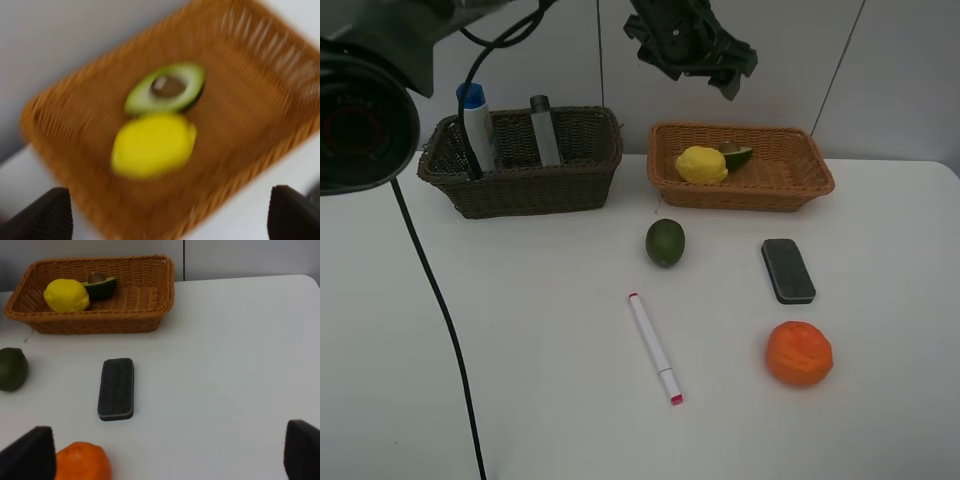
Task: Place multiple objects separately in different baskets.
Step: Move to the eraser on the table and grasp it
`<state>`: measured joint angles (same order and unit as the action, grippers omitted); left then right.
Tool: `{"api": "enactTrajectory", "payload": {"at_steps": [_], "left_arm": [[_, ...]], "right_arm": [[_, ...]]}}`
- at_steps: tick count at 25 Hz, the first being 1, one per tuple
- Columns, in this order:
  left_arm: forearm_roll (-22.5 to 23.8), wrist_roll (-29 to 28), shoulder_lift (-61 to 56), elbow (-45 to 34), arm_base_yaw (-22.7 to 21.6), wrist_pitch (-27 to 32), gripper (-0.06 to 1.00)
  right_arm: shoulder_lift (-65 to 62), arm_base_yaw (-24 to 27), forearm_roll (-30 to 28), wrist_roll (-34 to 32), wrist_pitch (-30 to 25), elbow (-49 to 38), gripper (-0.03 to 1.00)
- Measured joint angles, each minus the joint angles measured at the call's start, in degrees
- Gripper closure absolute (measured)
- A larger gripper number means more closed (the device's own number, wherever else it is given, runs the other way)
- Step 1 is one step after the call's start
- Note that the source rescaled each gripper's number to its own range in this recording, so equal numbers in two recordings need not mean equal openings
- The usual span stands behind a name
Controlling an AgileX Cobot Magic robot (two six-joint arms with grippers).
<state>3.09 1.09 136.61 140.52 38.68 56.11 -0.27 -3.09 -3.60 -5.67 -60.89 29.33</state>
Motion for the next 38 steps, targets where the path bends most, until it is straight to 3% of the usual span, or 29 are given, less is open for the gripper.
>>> {"api": "enactTrajectory", "payload": {"at_steps": [3, 9, 14, 19, 23, 28, 32, 38], "left_arm": [[3.7, 0.0, -1.5, -0.1, 0.0, 10.9, -0.05], [5.2, -3.5, -7.6, -8.3, -1.3, 12.5, -0.05], [5.8, -7.4, -20.0, -25.3, -4.1, 12.5, -0.05], [6.5, -13.9, -38.1, -45.8, -11.9, 12.4, -0.05], [3.3, -18.3, -54.2, -62.2, -16.5, 12.4, -0.05], [-1.5, -19.1, -74.1, -79.0, -17.0, 12.5, -0.05], [-5.7, -19.1, -90.3, -88.1, -17.0, 12.6, -0.05], [-5.9, -14.3, -112.5, -98.9, -17.0, 12.7, -0.05]], "right_arm": [[0.0, 0.0, 0.0, 0.0, 0.0, 0.0, -0.03], [0.0, 0.0, 0.0, 0.0, 0.0, 0.0, -0.03], [0.0, 0.0, 0.0, 0.0, 0.0, 0.0, -0.03], [0.0, 0.0, 0.0, 0.0, 0.0, 0.0, -0.03], [0.0, 0.0, 0.0, 0.0, 0.0, 0.0, -0.03], [0.0, 0.0, 0.0, 0.0, 0.0, 0.0, -0.03], [0.0, 0.0, 0.0, 0.0, 0.0, 0.0, -0.03], [0.0, 0.0, 0.0, 0.0, 0.0, 0.0, -0.03]]}}
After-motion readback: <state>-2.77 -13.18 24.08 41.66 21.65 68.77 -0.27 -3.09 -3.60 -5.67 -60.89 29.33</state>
